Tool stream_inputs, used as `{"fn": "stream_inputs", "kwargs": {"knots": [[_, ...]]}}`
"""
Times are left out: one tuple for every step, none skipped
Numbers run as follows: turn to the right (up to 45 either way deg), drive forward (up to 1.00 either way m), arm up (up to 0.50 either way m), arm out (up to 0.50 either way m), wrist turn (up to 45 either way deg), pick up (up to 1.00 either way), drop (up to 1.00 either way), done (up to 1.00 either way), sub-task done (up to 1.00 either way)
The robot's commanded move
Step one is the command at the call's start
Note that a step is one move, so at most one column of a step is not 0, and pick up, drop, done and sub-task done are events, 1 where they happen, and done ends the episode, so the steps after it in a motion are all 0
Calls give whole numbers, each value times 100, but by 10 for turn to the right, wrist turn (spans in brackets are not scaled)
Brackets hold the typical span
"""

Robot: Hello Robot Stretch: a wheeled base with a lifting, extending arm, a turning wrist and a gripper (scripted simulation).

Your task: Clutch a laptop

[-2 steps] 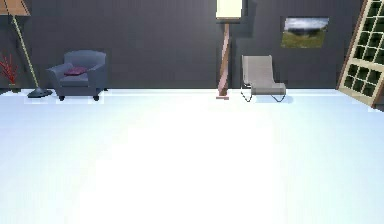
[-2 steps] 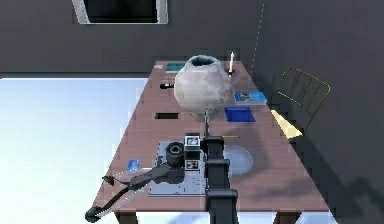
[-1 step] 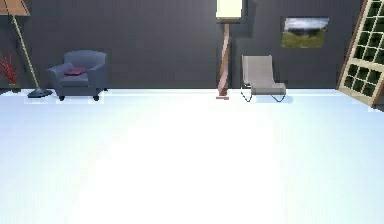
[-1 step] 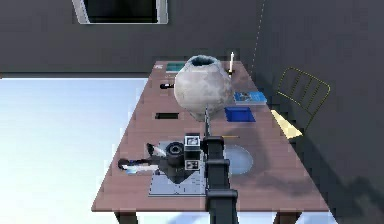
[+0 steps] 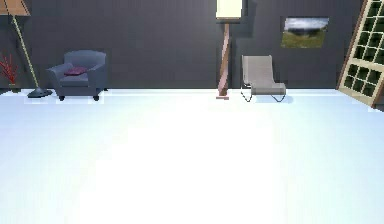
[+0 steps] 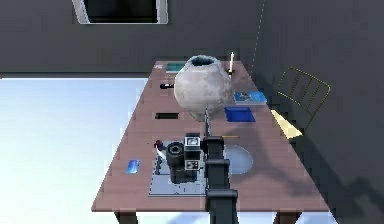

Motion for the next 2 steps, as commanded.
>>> {"fn": "stream_inputs", "kwargs": {"knots": [[0,0,-30,0,0,0,0,0,0],[0,0,0,0,0,100,0,0,0]]}}
